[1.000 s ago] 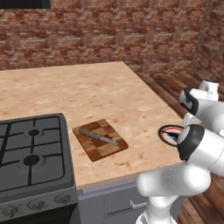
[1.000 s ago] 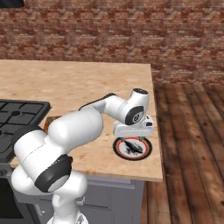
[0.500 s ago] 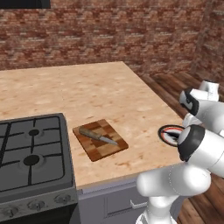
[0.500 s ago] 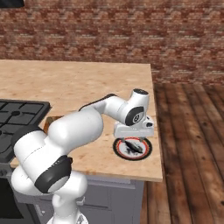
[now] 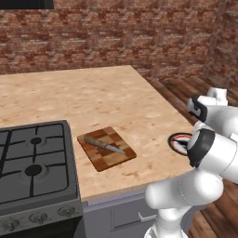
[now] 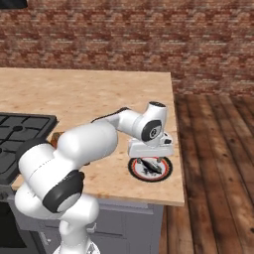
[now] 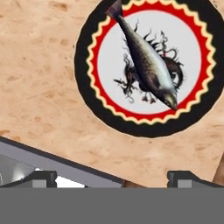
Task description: Pick up the knife from the drawer and place it on the cutting board. Then place the meat from the plate to the cutting board.
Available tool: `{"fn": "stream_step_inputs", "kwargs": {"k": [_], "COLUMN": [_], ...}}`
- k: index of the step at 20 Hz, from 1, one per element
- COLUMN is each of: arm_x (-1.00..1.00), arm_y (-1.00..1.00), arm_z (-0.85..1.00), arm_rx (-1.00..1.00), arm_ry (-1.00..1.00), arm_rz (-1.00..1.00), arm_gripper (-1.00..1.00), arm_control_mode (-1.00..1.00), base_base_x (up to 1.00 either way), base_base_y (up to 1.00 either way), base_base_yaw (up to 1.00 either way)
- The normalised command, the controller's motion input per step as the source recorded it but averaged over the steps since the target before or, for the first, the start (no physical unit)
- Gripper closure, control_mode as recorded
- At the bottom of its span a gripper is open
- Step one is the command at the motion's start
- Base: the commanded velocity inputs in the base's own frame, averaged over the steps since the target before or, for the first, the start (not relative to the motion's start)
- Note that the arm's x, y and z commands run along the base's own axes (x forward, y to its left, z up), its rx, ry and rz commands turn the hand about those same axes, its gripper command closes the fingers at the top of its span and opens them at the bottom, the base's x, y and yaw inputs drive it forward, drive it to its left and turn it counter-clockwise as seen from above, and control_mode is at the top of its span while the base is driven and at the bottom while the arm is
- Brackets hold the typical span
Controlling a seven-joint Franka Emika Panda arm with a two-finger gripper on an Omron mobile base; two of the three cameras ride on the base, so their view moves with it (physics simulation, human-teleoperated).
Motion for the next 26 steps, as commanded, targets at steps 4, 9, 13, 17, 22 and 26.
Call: {"fn": "stream_step_inputs", "kwargs": {"k": [4, 9, 13, 17, 22, 26], "arm_x": [0.09, 0.11, 0.17, 0.21, 0.33, 0.24], "arm_y": [0.01, 0.00, 0.00, 0.00, 0.06, 0.05], "arm_z": [-0.17, -0.19, -0.16, -0.06, -0.10, -0.12], "arm_rx": [-0.01, 0.00, 0.00, 0.00, 0.00, 0.00], "arm_ry": [0.00, 0.00, 0.00, 0.00, 0.00, 0.00], "arm_rz": [0.16, 0.29, 0.30, 0.13, 0.00, 0.00], "arm_gripper": [-1.00, -1.00, -1.00, -1.00, -1.00, -1.00], "arm_control_mode": [-1.00, -1.00, -1.00, -1.00, -1.00, -1.00], "base_base_x": [0.00, 0.00, 0.00, 0.00, 0.00, 0.00], "base_base_y": [0.00, 0.00, 0.00, 0.00, 0.00, 0.00], "base_base_yaw": [0.00, 0.00, 0.00, 0.00, 0.00, 0.00]}}
